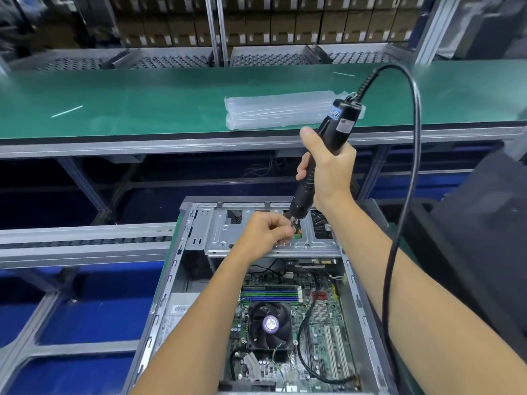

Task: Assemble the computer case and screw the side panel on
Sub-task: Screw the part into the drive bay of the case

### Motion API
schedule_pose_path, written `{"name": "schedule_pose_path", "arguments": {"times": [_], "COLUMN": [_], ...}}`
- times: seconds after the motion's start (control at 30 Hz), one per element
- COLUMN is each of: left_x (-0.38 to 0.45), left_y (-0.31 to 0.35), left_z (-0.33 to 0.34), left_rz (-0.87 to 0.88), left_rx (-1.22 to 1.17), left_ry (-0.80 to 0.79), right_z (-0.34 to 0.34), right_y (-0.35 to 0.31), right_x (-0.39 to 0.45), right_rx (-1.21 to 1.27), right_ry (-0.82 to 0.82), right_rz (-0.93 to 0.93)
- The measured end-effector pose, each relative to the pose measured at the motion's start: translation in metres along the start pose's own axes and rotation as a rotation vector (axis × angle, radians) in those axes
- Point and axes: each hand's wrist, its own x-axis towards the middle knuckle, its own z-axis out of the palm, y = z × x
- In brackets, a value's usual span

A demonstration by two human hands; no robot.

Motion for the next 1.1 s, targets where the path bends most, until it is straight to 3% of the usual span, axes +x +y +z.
{"name": "schedule_pose_path", "arguments": {"times": [0.1,0.3,0.47,1.1], "left_x": [0.001,0.005,0.003,0.004], "left_y": [0.002,-0.009,-0.008,-0.005], "left_z": [-0.003,-0.012,-0.010,-0.010], "left_rz": [0.030,0.010,0.005,-0.015], "left_rx": [0.117,0.173,0.258,0.298], "left_ry": [-0.051,0.133,0.034,-0.038], "right_z": [-0.003,-0.002,0.002,0.000], "right_y": [0.010,0.025,0.027,0.028], "right_x": [-0.006,-0.016,-0.018,-0.024], "right_rx": [-0.044,-0.117,-0.150,-0.152], "right_ry": [-0.073,-0.161,-0.187,-0.215], "right_rz": [-0.014,-0.045,-0.043,-0.082]}}
